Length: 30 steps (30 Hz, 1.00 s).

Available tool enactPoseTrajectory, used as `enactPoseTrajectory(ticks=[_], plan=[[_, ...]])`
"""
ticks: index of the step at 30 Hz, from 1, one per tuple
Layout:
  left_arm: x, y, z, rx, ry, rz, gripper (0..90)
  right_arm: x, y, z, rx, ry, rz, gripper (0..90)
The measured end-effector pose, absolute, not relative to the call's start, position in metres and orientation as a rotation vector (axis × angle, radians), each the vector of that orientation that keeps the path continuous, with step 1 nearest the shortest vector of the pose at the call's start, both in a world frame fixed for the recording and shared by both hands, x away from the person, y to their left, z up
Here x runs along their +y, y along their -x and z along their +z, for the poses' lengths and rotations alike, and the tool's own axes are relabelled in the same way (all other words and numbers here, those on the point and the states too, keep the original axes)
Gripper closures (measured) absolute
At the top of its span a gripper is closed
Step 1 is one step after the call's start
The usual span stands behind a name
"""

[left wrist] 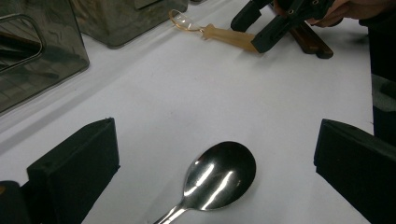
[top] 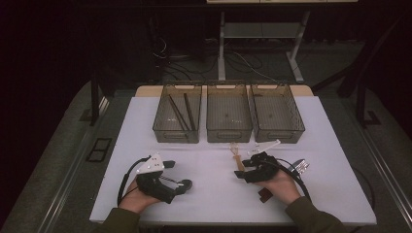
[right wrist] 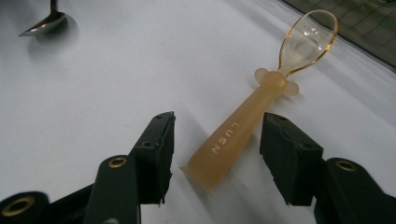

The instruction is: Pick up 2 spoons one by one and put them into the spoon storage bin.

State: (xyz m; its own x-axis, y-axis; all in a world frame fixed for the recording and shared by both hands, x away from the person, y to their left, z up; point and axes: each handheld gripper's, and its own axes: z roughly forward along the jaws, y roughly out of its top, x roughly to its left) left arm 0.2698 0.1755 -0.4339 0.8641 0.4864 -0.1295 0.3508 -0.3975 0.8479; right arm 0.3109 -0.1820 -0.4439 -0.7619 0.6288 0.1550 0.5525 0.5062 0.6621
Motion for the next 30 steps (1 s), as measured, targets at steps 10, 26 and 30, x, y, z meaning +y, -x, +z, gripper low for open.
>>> enactPoseTrajectory(ticks=[10,26,30], plan=[[0.1754,-0.2698,-0.4337,0.61,-2.023,0.167,0.0,-0.1777,-0.3075,-0.4455,2.626,-0.991,1.03,50.6],[0.1751,-0.2696,-0.4337,0.609,-2.025,0.167,0.0,-0.1766,-0.3075,-0.4448,2.609,-0.986,0.993,59.5],[0.1749,-0.2697,-0.4339,0.609,-2.025,0.167,0.0,-0.1765,-0.3075,-0.4445,2.601,-0.992,0.982,66.7]])
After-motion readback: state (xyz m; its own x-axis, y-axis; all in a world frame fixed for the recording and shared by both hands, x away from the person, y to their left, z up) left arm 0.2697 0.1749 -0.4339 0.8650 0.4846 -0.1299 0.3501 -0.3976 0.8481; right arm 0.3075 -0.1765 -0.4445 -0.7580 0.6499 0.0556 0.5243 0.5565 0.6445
